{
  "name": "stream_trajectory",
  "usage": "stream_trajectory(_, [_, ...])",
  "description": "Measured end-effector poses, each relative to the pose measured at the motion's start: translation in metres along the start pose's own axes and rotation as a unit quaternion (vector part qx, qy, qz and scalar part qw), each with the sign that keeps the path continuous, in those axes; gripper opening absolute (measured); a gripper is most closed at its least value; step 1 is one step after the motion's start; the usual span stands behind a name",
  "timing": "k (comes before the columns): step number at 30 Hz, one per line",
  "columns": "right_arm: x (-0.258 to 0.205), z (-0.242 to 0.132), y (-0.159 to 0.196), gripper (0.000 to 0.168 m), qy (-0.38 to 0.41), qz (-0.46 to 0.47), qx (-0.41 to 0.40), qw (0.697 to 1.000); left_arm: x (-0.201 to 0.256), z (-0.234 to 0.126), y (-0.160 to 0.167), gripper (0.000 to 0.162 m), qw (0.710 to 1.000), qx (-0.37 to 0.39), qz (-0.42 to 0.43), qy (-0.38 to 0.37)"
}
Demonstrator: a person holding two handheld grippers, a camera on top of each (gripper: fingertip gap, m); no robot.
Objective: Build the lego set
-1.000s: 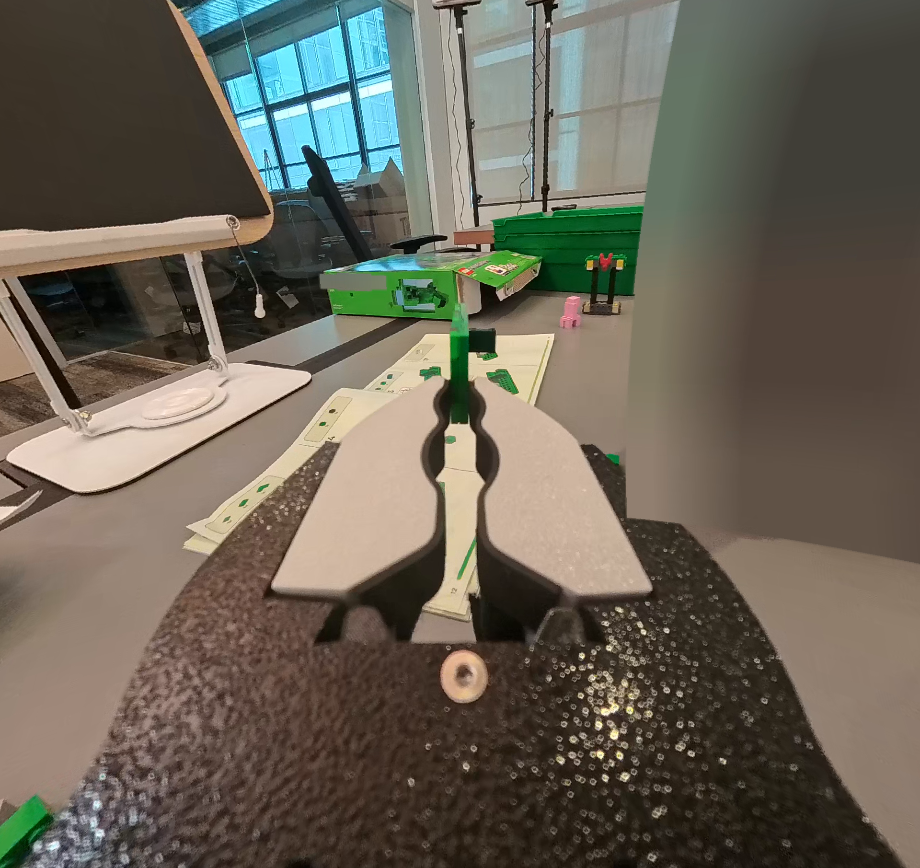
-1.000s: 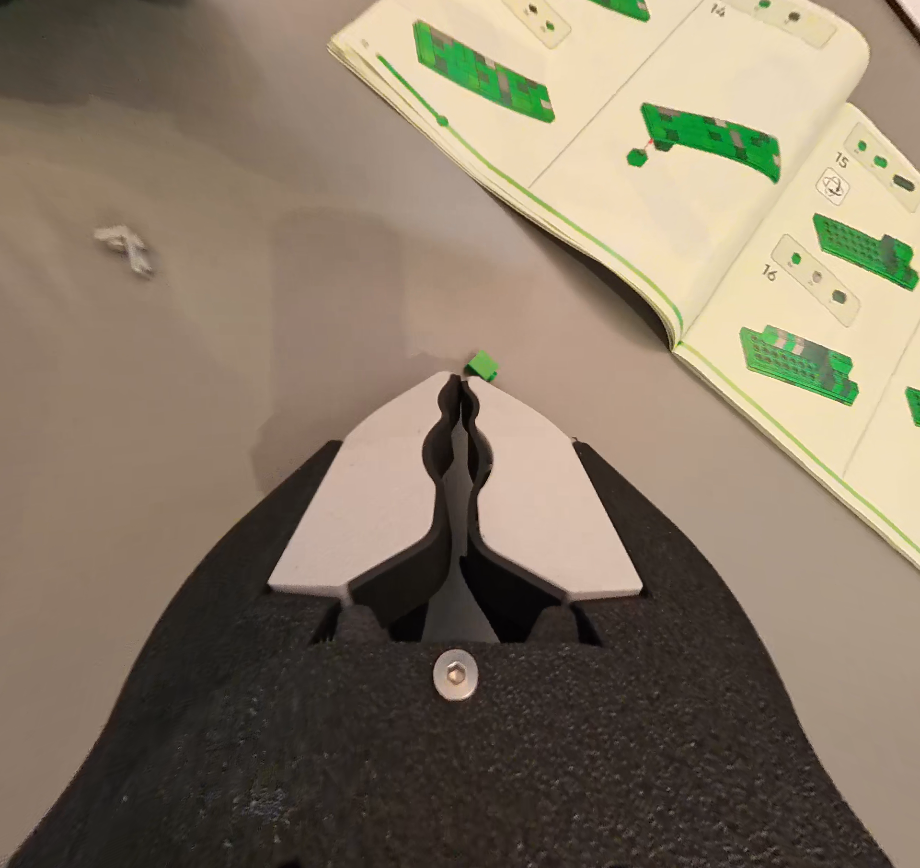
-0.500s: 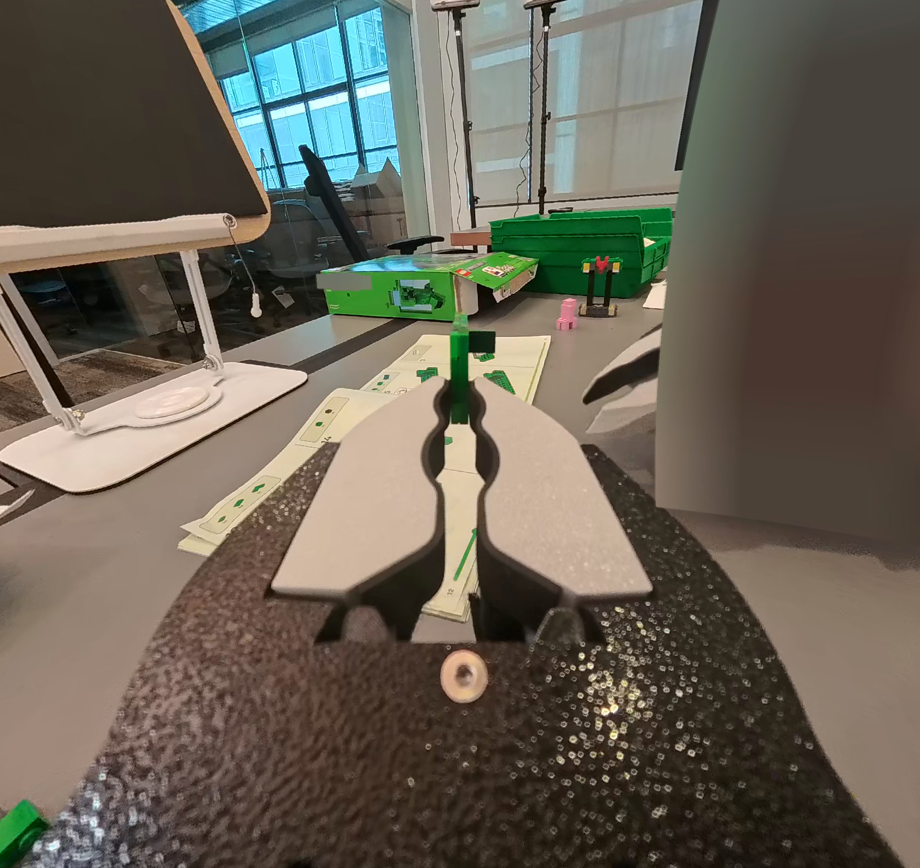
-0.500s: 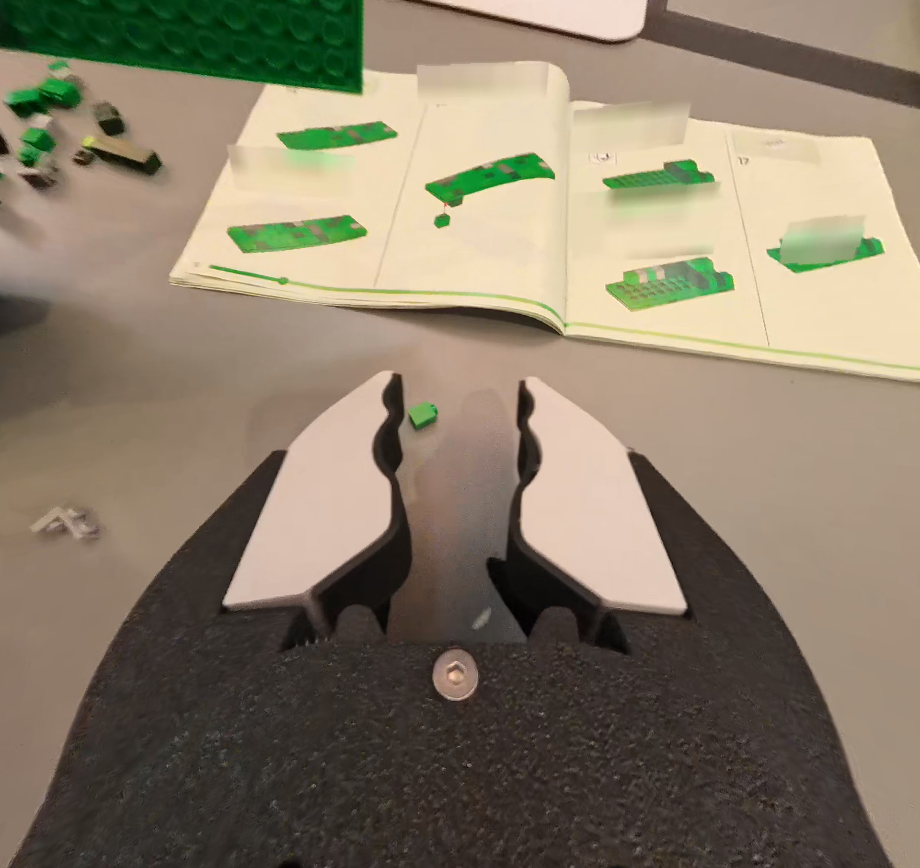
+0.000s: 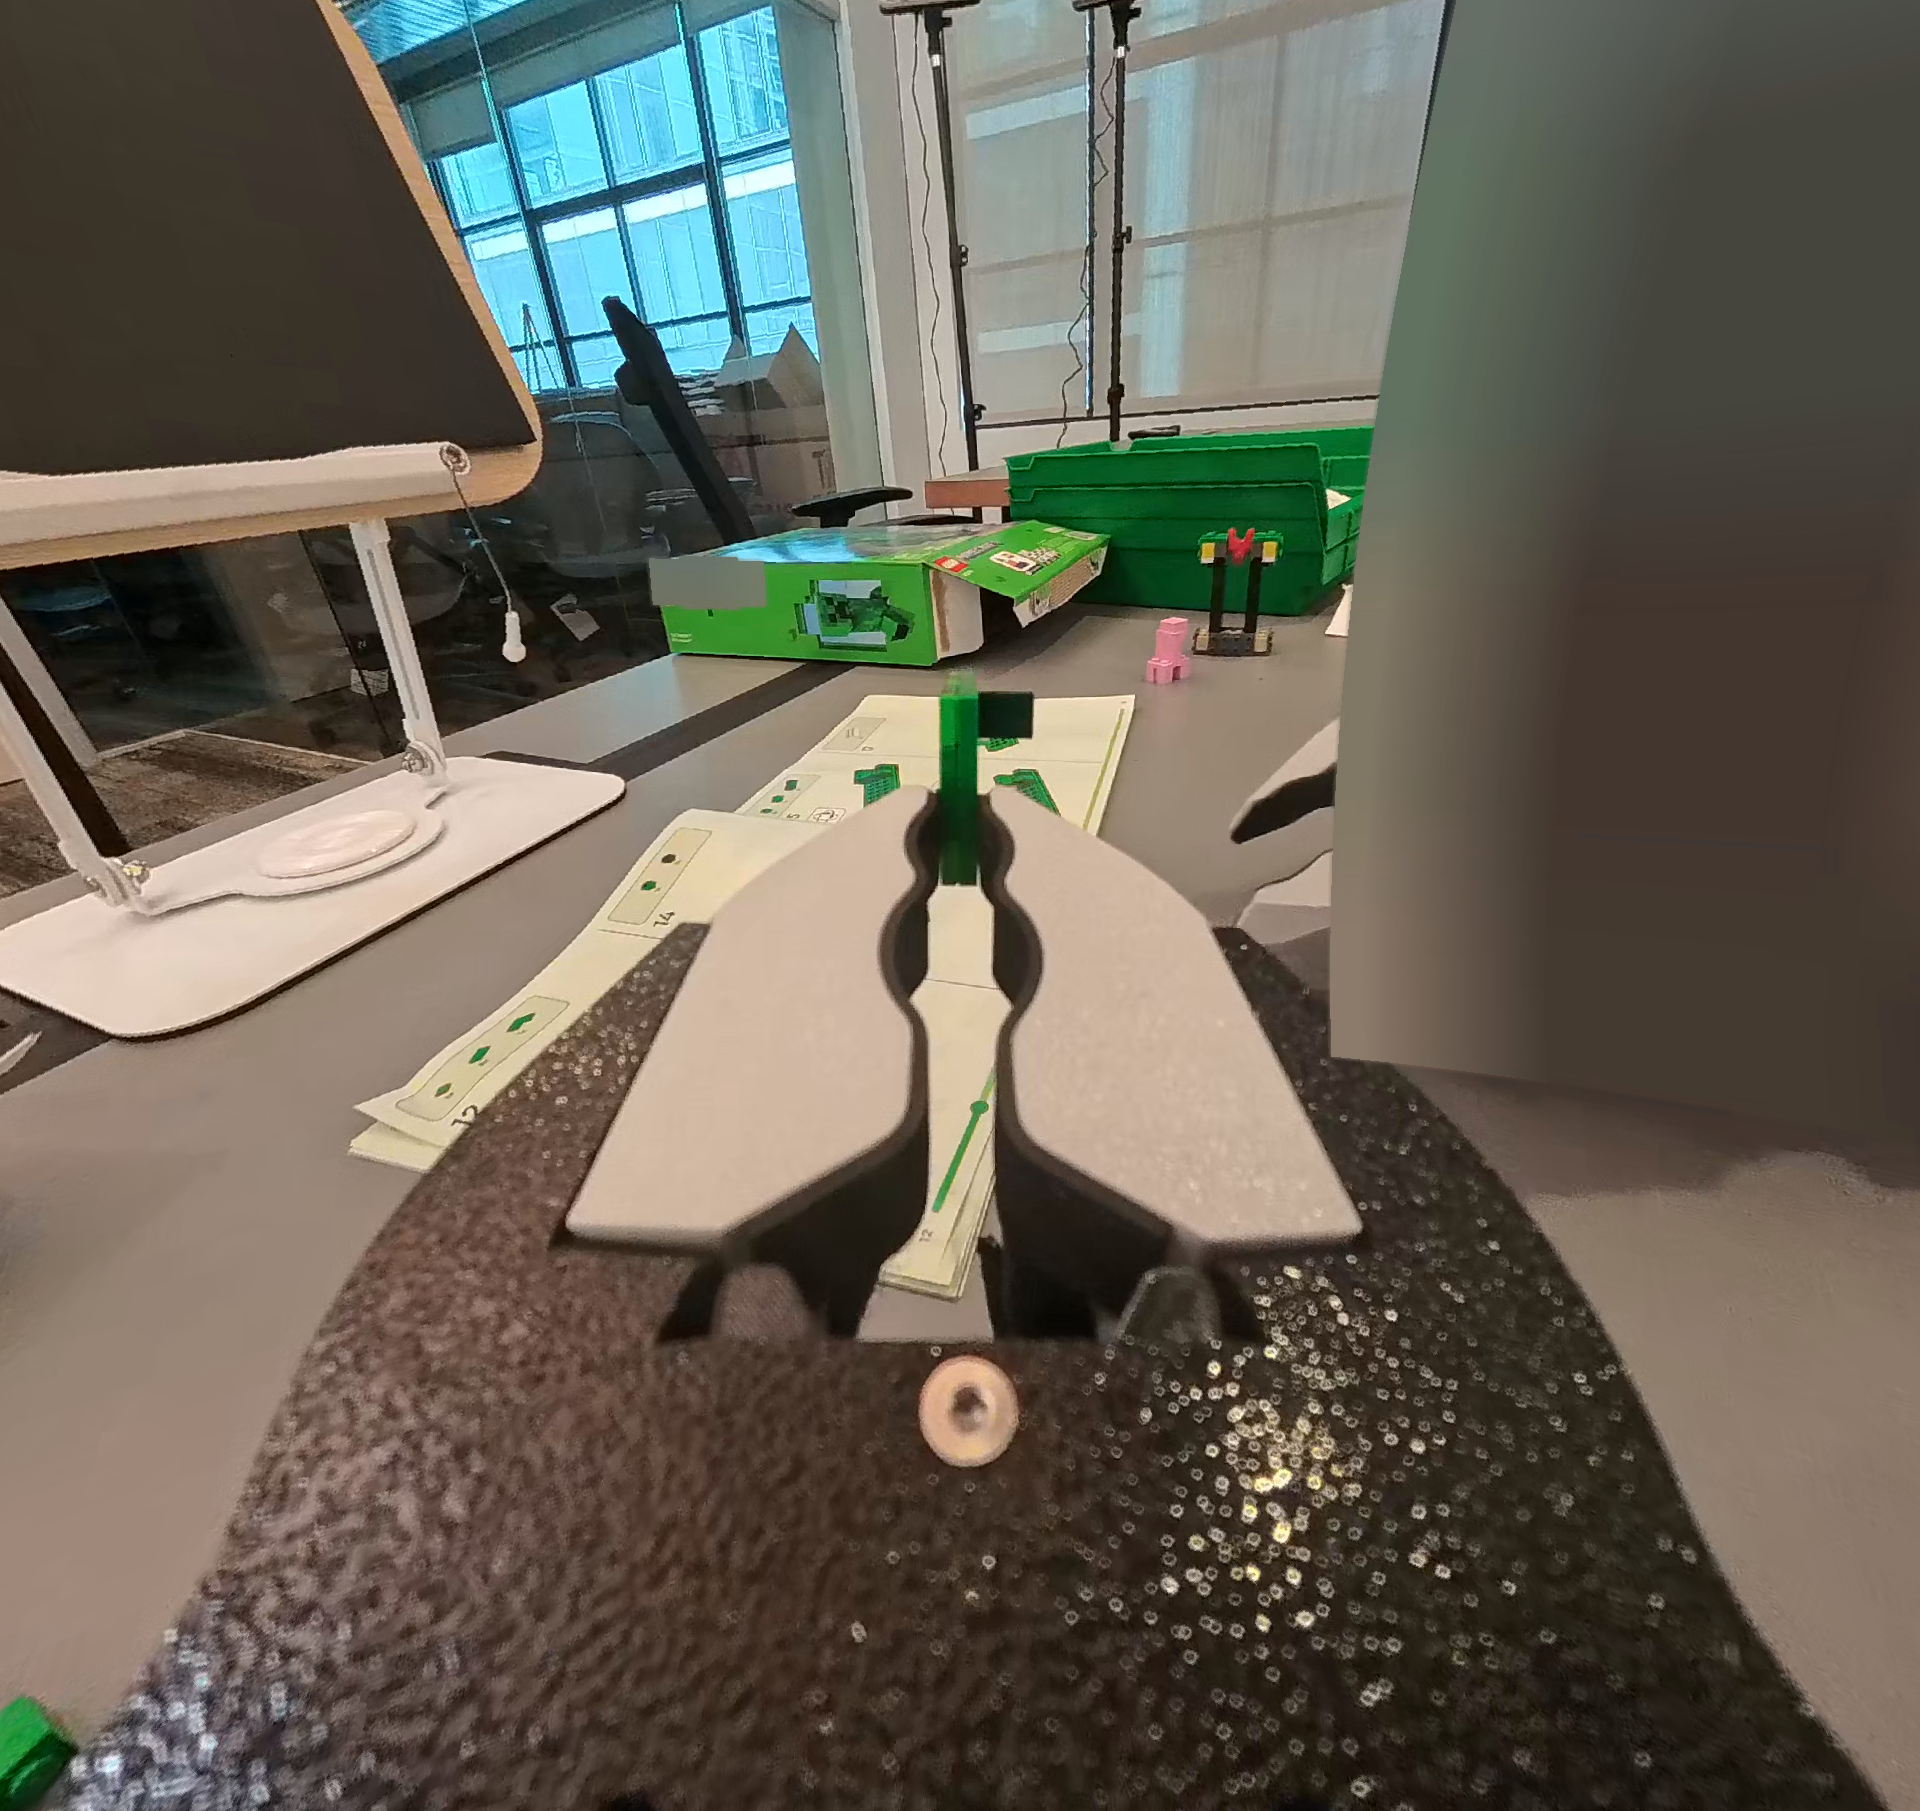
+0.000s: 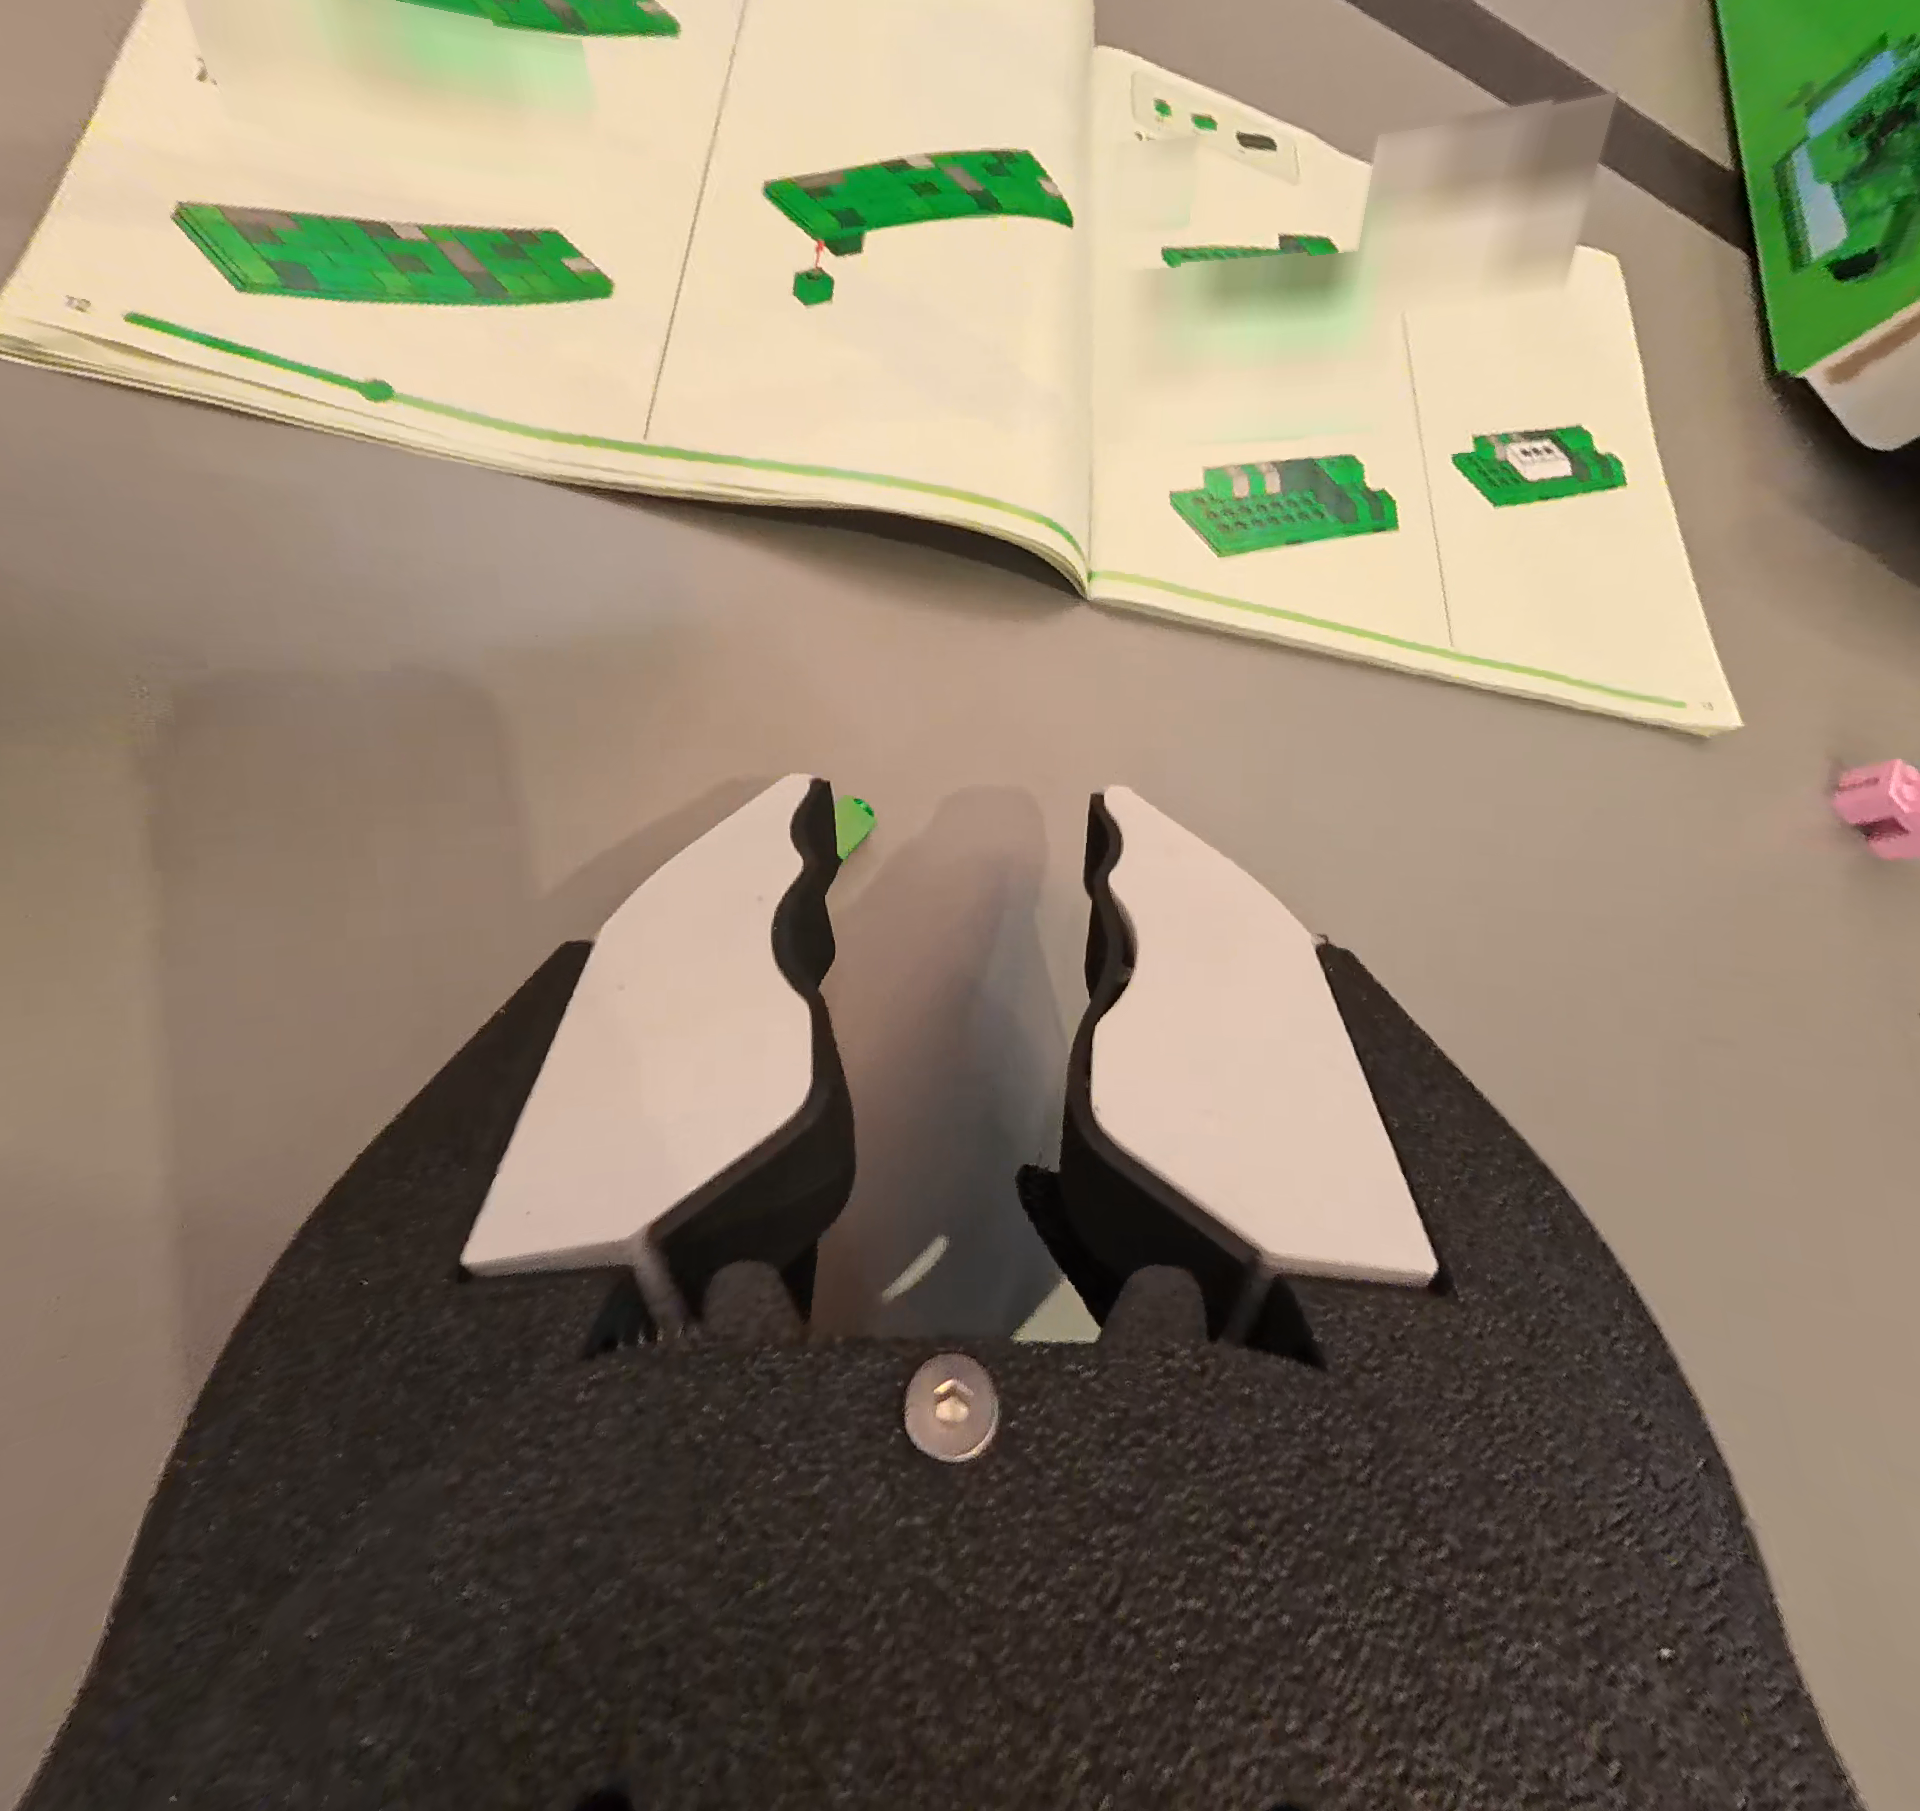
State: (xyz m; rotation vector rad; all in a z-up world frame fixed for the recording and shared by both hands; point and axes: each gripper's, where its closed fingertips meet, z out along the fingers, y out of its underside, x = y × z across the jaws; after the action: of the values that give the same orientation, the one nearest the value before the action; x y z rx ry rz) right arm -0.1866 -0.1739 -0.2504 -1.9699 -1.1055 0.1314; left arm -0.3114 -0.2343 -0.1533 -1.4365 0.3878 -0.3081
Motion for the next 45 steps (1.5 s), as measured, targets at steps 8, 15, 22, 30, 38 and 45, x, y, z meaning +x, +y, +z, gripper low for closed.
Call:
stream_trajectory(8, [-0.013, -0.012, 0.01, 0.027, -0.064, 0.042, 0.017, 0.997, 0.0, 0.0, 0.0, 0.006, 1.0, 0.0, 0.0, 0.0])
stream_trajectory(15, [-0.026, -0.01, 0.01, 0.019, -0.116, 0.076, 0.005, 0.99, 0.001, 0.001, 0.001, 0.006, 1.0, -0.002, 0.005, 0.001])
stream_trajectory(22, [-0.025, -0.004, 0.005, 0.028, -0.103, 0.092, 0.002, 0.99, 0.004, 0.002, 0.002, 0.006, 1.0, -0.006, 0.012, 0.006])
stream_trajectory(30, [-0.033, -0.005, 0.0, 0.008, -0.12, 0.03, 0.017, 0.992, 0.005, 0.002, 0.002, 0.006, 1.0, -0.008, 0.013, 0.007])
stream_trajectory(38, [-0.047, -0.009, -0.004, 0.021, -0.211, -0.067, 0.052, 0.974, 0.006, 0.002, 0.003, 0.006, 1.0, -0.011, 0.018, 0.008])
stream_trajectory(45, [-0.037, -0.009, 0.002, 0.023, -0.15, 0.024, 0.026, 0.988, 0.007, 0.003, 0.003, 0.006, 1.0, -0.012, 0.02, 0.01])
